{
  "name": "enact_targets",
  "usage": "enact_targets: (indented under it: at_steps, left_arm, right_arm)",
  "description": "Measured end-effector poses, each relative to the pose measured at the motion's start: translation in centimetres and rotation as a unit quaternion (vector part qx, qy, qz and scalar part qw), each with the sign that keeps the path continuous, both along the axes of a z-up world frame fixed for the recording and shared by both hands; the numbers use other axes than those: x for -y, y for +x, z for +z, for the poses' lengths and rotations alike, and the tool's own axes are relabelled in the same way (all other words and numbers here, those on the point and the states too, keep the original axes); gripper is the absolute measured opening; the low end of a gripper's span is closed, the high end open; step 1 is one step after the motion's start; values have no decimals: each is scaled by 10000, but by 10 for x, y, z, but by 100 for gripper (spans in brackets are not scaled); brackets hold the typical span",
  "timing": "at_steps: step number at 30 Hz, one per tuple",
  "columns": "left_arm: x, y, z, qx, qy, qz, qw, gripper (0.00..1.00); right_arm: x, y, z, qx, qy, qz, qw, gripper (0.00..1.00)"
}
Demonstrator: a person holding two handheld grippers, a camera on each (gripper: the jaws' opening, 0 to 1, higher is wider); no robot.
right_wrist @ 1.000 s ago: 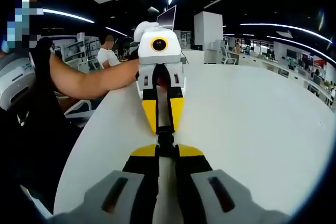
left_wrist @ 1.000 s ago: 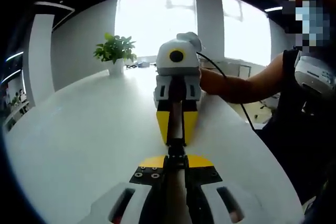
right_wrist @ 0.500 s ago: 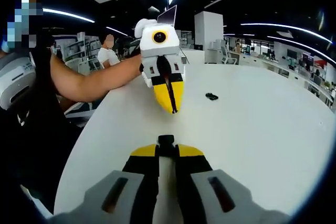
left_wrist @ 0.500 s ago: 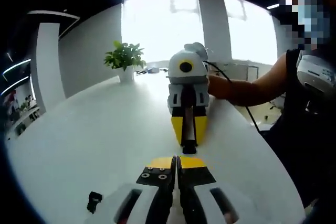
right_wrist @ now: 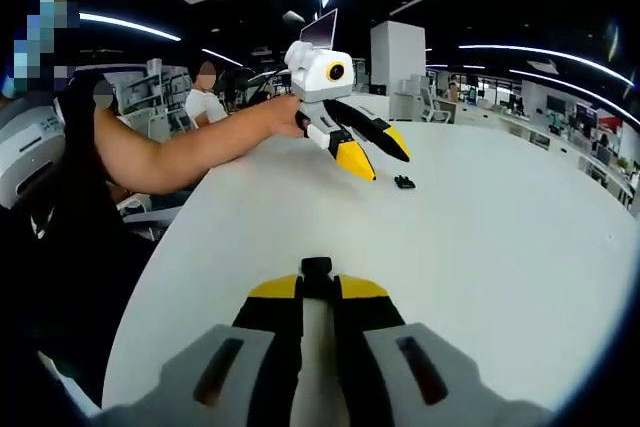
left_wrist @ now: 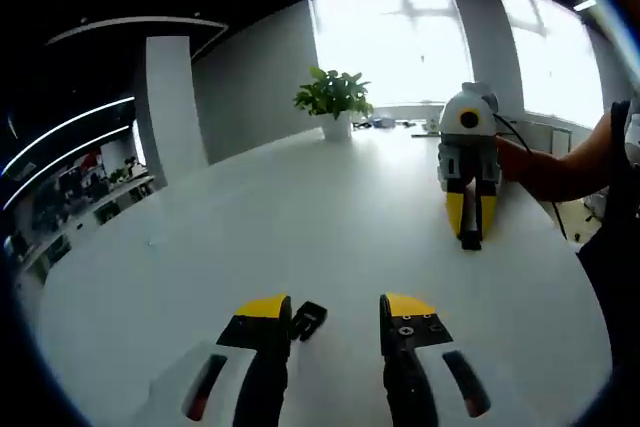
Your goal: Snap the two parts of the plastic buckle together until the buckle closes and remains connected.
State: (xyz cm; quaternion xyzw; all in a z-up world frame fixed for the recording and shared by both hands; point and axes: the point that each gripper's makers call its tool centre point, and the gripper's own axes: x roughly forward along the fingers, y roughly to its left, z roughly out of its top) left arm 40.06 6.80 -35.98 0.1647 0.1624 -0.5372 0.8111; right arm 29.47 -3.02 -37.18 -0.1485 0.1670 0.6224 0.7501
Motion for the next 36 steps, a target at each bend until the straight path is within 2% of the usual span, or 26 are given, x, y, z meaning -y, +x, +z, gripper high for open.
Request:
enact_targets:
  at_steps: [2, 6, 15, 20, 29, 33, 36]
  left_arm:
    - [0, 1, -3, -73, 16, 17, 10000, 38]
    - [-2, 5, -15, -137, 254, 117, 9995, 43]
    - [1, 4, -15, -312, 139, 104, 9994, 44]
    - [3, 4, -15, -493, -17, 126, 9987, 50]
    - [4, 2, -19, -718, -48, 103, 9974, 48]
    - [4, 0, -19, -745, -48, 120, 9971, 47]
    - [3, 0, -20, -723, 9, 120, 9973, 43]
  right_arm:
    - [0, -1, 0, 5, -2, 9, 10000, 10]
    - [0, -1, 0, 13, -4, 4, 10000, 10]
    - [0, -2, -1, -17, 7, 27, 10000, 10]
    - [1, -2, -1, -30, 10, 32, 10000, 10]
    - [0, -5, -1, -36, 6, 77, 10000, 10]
    - [1, -4, -1, -30, 4, 69, 10000, 10]
    - [1, -4, -1, -20, 3, 54, 10000, 10]
